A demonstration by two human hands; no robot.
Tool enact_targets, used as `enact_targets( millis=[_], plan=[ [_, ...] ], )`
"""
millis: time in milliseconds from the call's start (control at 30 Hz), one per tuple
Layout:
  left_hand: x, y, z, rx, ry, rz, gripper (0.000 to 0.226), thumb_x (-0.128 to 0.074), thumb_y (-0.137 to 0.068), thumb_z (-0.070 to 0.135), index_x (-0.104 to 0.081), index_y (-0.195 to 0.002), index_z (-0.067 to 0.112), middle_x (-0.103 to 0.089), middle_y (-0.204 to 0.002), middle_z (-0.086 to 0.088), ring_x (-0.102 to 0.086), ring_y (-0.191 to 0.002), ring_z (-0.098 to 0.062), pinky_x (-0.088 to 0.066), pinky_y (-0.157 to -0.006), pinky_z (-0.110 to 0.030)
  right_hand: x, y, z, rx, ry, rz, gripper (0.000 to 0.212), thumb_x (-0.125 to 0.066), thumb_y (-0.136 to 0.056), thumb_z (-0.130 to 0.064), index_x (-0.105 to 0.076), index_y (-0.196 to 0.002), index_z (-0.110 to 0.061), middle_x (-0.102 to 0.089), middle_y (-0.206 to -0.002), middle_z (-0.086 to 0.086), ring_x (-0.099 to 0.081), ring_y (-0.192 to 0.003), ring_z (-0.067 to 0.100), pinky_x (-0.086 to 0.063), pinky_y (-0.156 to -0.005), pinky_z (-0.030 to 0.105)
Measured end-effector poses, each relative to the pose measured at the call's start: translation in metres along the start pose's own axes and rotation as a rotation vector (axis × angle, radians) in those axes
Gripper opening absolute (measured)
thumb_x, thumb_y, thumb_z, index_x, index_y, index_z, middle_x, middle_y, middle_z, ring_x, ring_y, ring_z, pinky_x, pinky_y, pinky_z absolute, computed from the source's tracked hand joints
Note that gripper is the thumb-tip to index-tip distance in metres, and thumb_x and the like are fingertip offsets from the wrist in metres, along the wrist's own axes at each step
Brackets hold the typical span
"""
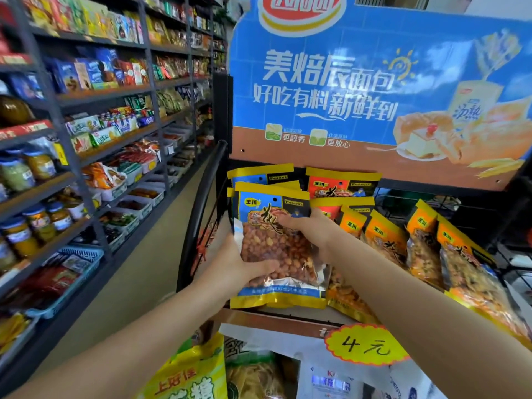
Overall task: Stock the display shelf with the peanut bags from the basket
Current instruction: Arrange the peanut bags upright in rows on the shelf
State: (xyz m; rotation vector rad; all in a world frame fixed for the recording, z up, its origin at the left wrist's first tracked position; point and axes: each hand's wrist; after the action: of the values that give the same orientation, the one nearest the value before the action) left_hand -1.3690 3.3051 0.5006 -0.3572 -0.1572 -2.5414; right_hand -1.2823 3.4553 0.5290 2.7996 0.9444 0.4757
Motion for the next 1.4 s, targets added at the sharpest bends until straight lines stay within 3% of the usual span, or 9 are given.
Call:
enact_targets(
  millis=[133, 267, 433, 600, 767, 900, 1133, 1233, 1400],
  plan=[
    [0.013, -0.012, -0.001, -0.121, -0.173, 0.038, 0.106, -0.084, -0.063, 0.032, -0.016, -0.144, 0.026, -0.044, -0.138, 0.012, -0.046, -0.124, -0.009, -0.038, -0.104, -0.030, 0.005, -0.003, -0.006, 0.201, -0.160, 0.048, 0.071, -0.078, -0.072, -0.017, -0.039, -0.131, -0.014, -0.054, -0.131, 0.009, -0.055, -0.114, 0.028, -0.046, -0.100, 0.048],
    [0.019, -0.020, 0.013, -0.260, -0.305, 0.161, 0.121, -0.080, -0.070, 0.020, 0.013, -0.147, 0.026, -0.028, -0.152, 0.002, -0.034, -0.135, -0.016, -0.029, -0.104, -0.027, 0.016, 0.009, -0.024, 0.447, -0.162, 0.025, 0.036, -0.068, -0.083, -0.012, -0.048, -0.111, -0.021, -0.062, -0.102, -0.010, -0.061, -0.093, 0.005, -0.053, -0.071, 0.014],
    [0.025, -0.020, 0.001, -0.117, -0.154, 0.101, 0.109, -0.078, -0.071, 0.011, -0.001, -0.148, 0.021, -0.048, -0.122, 0.011, -0.049, -0.116, -0.006, -0.037, -0.090, -0.013, 0.028, 0.014, -0.025, 0.289, 0.119, -0.240, 0.036, -0.048, -0.090, -0.001, -0.041, -0.117, -0.024, -0.053, -0.096, -0.015, -0.048, -0.084, -0.003, -0.037, -0.068, 0.013],
    [0.024, -0.015, -0.010, -0.086, -0.227, 0.199, 0.068, -0.071, -0.080, 0.012, -0.032, -0.135, 0.017, -0.054, -0.127, -0.001, -0.054, -0.115, -0.016, -0.040, -0.083, -0.020, 0.031, -0.004, -0.055, 0.210, 0.006, -0.057, 0.043, -0.038, -0.090, 0.002, -0.040, -0.133, 0.003, -0.048, -0.133, 0.028, -0.051, -0.100, 0.026, -0.045, -0.096, 0.046],
    [0.018, -0.012, -0.006, -0.111, -0.296, 0.246, 0.070, -0.068, -0.082, 0.010, -0.027, -0.138, 0.014, -0.051, -0.133, -0.004, -0.050, -0.117, -0.015, -0.037, -0.089, -0.021, 0.030, -0.028, -0.081, 0.205, -0.162, -0.029, 0.035, -0.038, -0.097, -0.019, -0.047, -0.128, -0.007, -0.062, -0.107, 0.013, -0.060, -0.087, 0.026, -0.049, -0.082, 0.038],
    [0.016, -0.014, -0.002, -0.069, -0.366, 0.245, 0.076, -0.068, -0.083, 0.016, -0.020, -0.141, 0.015, -0.048, -0.139, -0.005, -0.048, -0.124, -0.019, -0.038, -0.101, -0.032, 0.030, -0.048, -0.078, 0.232, -0.015, -0.054, 0.086, -0.064, -0.062, -0.066, -0.042, -0.133, -0.024, -0.054, -0.136, 0.006, -0.052, -0.121, 0.029, -0.038, -0.107, 0.052],
    [0.015, -0.015, -0.001, -0.058, -0.431, 0.247, 0.072, -0.068, -0.083, 0.021, -0.023, -0.138, 0.017, -0.047, -0.140, -0.004, -0.048, -0.125, -0.020, -0.038, -0.100, -0.032, 0.017, -0.042, -0.110, 0.821, 0.951, 0.147, 0.031, -0.058, -0.086, -0.024, -0.057, -0.114, -0.011, -0.060, -0.119, 0.012, -0.055, -0.108, 0.030, -0.046, -0.082, 0.036],
    [0.015, -0.016, -0.005, -0.060, -0.456, 0.267, 0.070, -0.069, -0.082, 0.024, -0.024, -0.136, 0.016, -0.048, -0.138, -0.005, -0.050, -0.123, -0.022, -0.041, -0.096, -0.034, 0.006, -0.043, -0.110, 0.880, 1.231, 0.161, 0.047, -0.053, -0.089, -0.036, -0.045, -0.125, -0.007, -0.054, -0.127, 0.015, -0.052, -0.115, 0.033, -0.047, -0.086, 0.041],
    [0.014, -0.018, -0.009, -0.086, -0.435, 0.283, 0.070, -0.069, -0.082, 0.023, -0.025, -0.136, 0.016, -0.049, -0.135, -0.004, -0.050, -0.122, -0.021, -0.041, -0.096, -0.034, -0.002, -0.046, -0.105, 0.767, 1.252, 0.052, 0.079, -0.057, -0.078, -0.060, -0.031, -0.131, -0.007, -0.061, -0.113, 0.014, -0.059, -0.102, 0.035, -0.049, -0.081, 0.044]
  ],
)
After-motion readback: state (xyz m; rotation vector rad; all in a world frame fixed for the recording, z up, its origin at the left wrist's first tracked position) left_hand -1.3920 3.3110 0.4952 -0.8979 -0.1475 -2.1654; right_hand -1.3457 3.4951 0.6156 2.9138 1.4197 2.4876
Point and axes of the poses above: each hand's wrist, its own y-axis away from the middle knuckle, its own x-axis out of the back of the hand, z = x × y
